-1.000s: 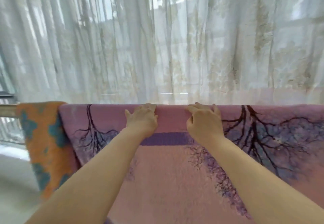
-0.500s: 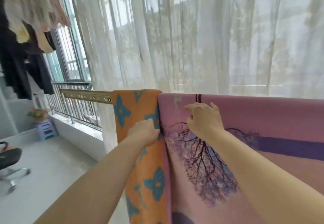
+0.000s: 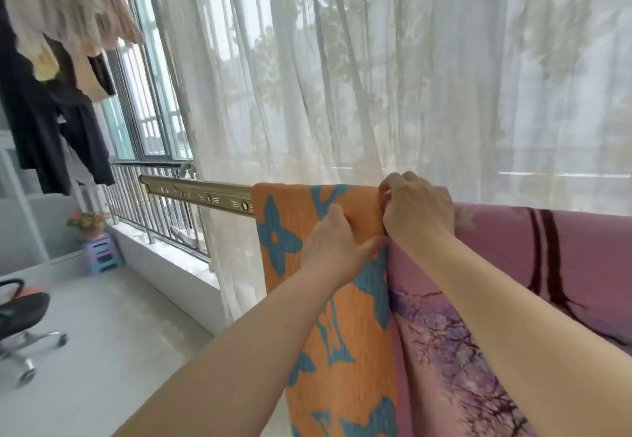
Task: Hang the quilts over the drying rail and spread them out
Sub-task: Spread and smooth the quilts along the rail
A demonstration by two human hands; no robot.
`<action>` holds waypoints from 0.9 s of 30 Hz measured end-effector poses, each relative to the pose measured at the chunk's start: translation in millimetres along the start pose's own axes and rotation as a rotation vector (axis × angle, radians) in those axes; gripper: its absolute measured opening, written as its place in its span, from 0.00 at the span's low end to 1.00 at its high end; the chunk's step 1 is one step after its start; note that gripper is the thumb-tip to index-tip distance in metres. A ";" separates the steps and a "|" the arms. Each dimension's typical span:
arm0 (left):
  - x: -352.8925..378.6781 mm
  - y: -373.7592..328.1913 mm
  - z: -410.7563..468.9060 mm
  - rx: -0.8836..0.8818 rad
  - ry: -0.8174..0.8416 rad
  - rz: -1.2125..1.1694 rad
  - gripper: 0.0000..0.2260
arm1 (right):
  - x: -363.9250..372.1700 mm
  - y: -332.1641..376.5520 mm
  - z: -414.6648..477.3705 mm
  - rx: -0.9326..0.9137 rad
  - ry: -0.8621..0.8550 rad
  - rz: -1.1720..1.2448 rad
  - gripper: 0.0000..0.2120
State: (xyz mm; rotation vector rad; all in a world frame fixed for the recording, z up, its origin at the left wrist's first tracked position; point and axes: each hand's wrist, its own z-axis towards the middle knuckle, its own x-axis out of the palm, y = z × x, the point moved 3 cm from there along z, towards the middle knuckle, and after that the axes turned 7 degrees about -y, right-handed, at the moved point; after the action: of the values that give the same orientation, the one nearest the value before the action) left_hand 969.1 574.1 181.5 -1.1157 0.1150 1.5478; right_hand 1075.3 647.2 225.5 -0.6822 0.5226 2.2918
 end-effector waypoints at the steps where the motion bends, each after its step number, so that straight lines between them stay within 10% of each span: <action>1: 8.1 -7.2 8.1 0.028 -0.043 0.009 0.33 | 6.3 -6.2 9.2 0.021 -0.009 0.014 0.14; 13: 40.0 -29.6 75.7 0.579 -0.373 0.203 0.14 | 41.1 -45.2 38.5 -0.056 -0.084 -0.229 0.08; 27: 10.8 49.4 185.6 0.090 -0.148 0.082 0.14 | 30.8 -45.4 35.7 0.017 -0.139 -0.286 0.20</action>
State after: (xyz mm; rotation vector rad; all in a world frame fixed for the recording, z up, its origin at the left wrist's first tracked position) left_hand 823.9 679.8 250.5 -0.9325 0.1297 1.6766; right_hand 1076.3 712.6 227.0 -0.5460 0.3535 2.0451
